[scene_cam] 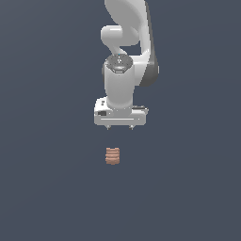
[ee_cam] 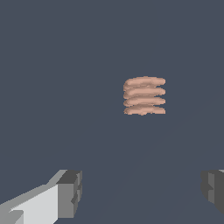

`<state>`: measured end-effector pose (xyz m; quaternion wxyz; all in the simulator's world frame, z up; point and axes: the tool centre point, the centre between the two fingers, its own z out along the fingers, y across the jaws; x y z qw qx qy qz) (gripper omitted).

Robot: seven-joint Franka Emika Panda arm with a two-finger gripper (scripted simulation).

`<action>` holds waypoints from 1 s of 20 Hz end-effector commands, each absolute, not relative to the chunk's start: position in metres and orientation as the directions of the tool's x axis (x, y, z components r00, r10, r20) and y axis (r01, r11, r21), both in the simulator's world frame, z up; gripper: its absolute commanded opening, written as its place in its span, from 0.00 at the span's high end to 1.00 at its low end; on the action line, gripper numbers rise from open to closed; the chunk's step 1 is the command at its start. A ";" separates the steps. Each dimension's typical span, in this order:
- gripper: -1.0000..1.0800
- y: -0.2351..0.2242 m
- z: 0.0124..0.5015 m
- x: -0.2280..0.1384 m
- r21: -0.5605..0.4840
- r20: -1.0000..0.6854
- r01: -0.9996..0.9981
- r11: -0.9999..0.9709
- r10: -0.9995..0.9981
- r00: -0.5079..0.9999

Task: Pick up the object and move it to a goal position.

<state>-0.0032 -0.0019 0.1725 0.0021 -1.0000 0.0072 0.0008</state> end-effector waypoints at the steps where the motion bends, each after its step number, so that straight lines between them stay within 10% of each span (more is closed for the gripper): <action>1: 0.04 -0.002 0.173 -0.003 -0.004 -0.002 -0.014 -1.000 -0.014 1.000; 20: 0.04 0.004 0.170 0.008 -0.008 -0.007 -0.013 -1.000 -0.012 1.000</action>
